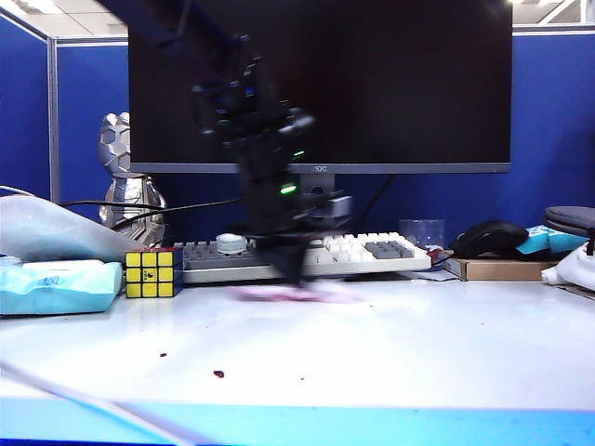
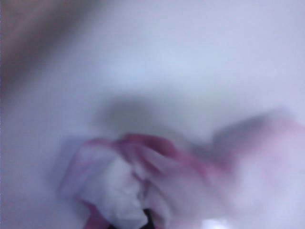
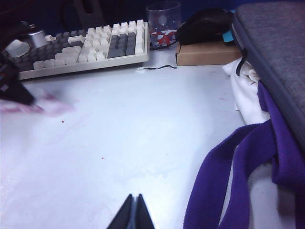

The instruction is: Use the wet wipes on the table to wipe the cherry juice off the table, then put the wipes back on the table.

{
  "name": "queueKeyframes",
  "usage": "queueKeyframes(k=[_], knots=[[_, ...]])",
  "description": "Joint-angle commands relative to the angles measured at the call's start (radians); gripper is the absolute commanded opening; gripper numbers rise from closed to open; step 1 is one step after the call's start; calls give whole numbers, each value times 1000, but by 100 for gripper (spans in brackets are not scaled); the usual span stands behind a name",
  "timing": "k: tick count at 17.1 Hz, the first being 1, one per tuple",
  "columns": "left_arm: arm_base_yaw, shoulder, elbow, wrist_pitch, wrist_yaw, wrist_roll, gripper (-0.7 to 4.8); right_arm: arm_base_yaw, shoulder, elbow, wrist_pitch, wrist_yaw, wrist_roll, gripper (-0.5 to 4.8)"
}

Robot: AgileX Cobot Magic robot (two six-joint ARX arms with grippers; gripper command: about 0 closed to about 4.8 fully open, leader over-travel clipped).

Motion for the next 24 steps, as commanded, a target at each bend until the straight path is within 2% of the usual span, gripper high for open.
queueKeyframes(k=[1, 2, 4, 5, 6, 7, 10, 11, 12, 14, 17, 18, 21, 22, 24], knots=[[-82, 3, 5, 2, 299, 2, -6, 0, 0, -1, 1, -1, 0, -1], [-117, 2, 5, 2, 348, 3, -6, 0, 0, -1, 1, -1, 0, -1], [-151, 2, 5, -8, 307, 10, -6, -1, 0, -1, 1, -1, 0, -1], [-158, 3, 5, -9, 239, 31, -6, -1, 0, -1, 1, -1, 0, -1], [-159, 7, 5, 9, 123, 43, -6, -1, 0, -1, 1, -1, 0, -1], [-142, 9, 5, 31, -13, 43, -6, -1, 0, -1, 1, -1, 0, -1], [-69, 15, 5, 80, -284, 43, -6, -1, 0, -1, 1, -1, 0, -1], [-39, 15, 5, 109, -277, 29, -6, -1, 0, -1, 1, -1, 0, -1], [-16, 15, 8, 138, -227, -2, -6, -1, 0, -1, 1, -2, 0, -1], [13, 15, 8, 193, -61, -54, -6, -1, 0, -1, 1, -1, 0, -1], [-7, 21, 8, 235, 137, -85, -6, 0, 0, -1, 1, -1, 0, -1], [-40, 27, 8, 266, 201, -107, -6, 0, 0, -1, 1, -1, 0, -1], [-98, 34, 8, 285, 224, -102, -6, 0, 0, -1, 1, -1, 0, -1], [-120, 42, 8, 285, 193, -95, -6, 0, 0, -1, 1, -1, 0, -1], [-119, 62, 8, 261, 57, -70, -6, 0, 0, -1, 1, -1, 0, -1]])
